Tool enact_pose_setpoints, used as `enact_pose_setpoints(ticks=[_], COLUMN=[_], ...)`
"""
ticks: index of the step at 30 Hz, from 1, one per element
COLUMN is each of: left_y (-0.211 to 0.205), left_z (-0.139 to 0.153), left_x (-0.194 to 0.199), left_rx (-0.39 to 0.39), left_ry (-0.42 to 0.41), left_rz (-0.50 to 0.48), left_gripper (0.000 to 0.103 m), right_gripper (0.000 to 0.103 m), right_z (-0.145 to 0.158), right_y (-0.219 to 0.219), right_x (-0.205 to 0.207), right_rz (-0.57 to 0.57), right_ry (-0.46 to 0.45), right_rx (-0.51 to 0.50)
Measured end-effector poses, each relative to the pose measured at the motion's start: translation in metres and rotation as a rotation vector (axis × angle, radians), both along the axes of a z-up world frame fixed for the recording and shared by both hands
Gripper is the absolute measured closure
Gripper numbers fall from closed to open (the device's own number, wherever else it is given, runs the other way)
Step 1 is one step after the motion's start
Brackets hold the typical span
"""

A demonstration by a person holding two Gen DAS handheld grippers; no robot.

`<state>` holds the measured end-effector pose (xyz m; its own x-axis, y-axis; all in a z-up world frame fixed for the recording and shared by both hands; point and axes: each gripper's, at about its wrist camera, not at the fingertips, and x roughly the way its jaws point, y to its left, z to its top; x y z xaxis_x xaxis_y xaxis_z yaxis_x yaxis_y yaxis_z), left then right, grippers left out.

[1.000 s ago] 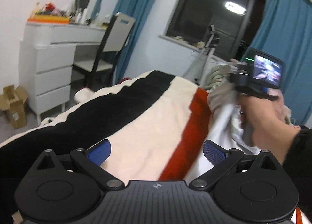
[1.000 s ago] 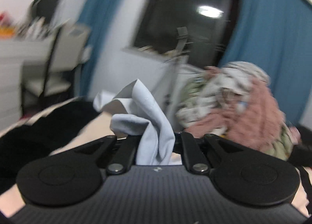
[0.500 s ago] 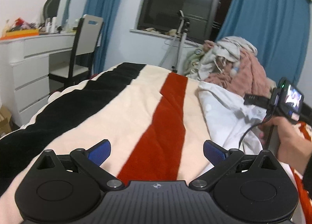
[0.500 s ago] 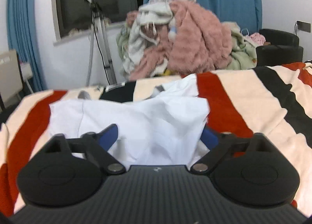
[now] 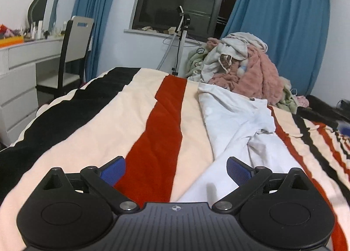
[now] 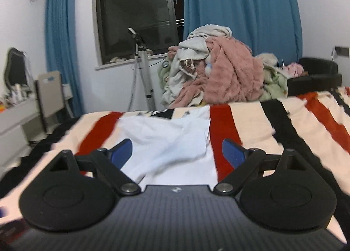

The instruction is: Fold clothes

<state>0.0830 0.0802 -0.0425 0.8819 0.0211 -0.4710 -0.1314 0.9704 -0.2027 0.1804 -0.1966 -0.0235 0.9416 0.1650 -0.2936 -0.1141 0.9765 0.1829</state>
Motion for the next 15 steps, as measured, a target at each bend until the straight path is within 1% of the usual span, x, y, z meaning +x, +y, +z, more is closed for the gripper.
enact_pose_setpoints(ticks=[2, 3, 5, 6, 7, 9, 11, 13, 15], left_y=[0.007, 0.012, 0.021, 0.027, 0.036, 0.059, 0.08, 0.092, 0.099], left_z=[0.005, 0.007, 0.011, 0.014, 0.014, 0.013, 0.009, 0.003, -0.005], left_x=[-0.007, -0.012, -0.021, -0.027, -0.032, -0.045, -0.057, -0.064, -0.066], left_rx=[-0.045, -0.071, -0.124, -0.155, -0.209, -0.352, -0.461, -0.509, -0.528], left_ry=[0.008, 0.013, 0.021, 0.034, 0.05, 0.081, 0.111, 0.147, 0.2], left_rz=[0.004, 0.007, 0.014, 0.02, 0.023, 0.044, 0.068, 0.091, 0.13], left_gripper=[0.003, 0.003, 0.003, 0.003, 0.003, 0.003, 0.004, 0.005, 0.007], right_gripper=[0.012, 0.012, 0.012, 0.012, 0.012, 0.012, 0.012, 0.012, 0.012], right_z=[0.003, 0.002, -0.003, -0.007, -0.01, -0.015, -0.018, -0.016, -0.015], right_y=[-0.005, -0.007, -0.009, -0.01, -0.012, -0.019, -0.027, -0.035, -0.041], right_x=[-0.042, -0.062, -0.097, -0.114, -0.127, -0.146, -0.157, -0.164, -0.166], right_rz=[0.016, 0.036, 0.035, 0.029, 0.016, -0.009, -0.024, -0.044, -0.058], right_ry=[0.019, 0.033, 0.046, 0.052, 0.06, 0.085, 0.1, 0.101, 0.094], right_rx=[0.039, 0.042, 0.032, 0.024, 0.023, 0.044, 0.074, 0.101, 0.136])
